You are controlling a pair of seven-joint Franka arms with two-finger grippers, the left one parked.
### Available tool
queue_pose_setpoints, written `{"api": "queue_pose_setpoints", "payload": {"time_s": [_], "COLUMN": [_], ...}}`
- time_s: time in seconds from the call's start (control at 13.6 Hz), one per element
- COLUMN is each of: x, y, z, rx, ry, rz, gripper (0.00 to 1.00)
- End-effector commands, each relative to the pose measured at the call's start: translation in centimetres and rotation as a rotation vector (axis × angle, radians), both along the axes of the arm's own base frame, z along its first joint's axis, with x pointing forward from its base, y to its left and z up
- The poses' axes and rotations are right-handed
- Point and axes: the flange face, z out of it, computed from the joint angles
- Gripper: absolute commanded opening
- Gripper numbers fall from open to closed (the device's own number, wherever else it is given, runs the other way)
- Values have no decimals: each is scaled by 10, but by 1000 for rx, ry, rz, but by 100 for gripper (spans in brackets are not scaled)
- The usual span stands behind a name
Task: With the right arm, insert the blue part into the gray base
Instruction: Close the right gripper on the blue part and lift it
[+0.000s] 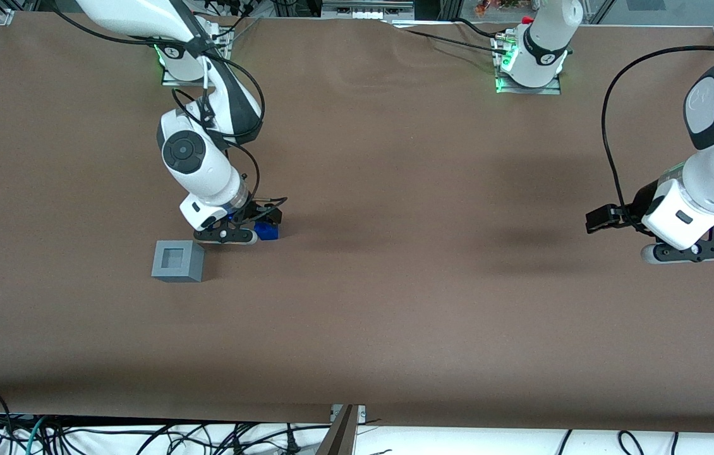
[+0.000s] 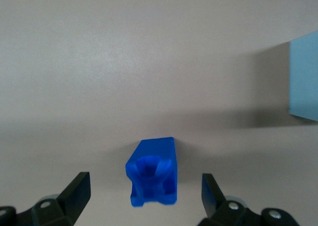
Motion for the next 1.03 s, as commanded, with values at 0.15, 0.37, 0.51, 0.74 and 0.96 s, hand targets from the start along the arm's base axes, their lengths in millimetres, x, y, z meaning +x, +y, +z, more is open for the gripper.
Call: {"api": "queue_pose_setpoints", "payload": {"time_s": [0.15, 0.37, 0.51, 0.74, 0.96], "x": [-15, -18, -19, -19, -8], "y": [19, 17, 15, 10, -10], "z": [-32, -42, -44, -45, -16], "rx": [12, 1, -2, -10, -27], "ry": [-20, -10, -8, -3, -5], "rz": [-31, -23, -15, 1, 23], "gripper": [99, 94, 68, 30, 18]}}
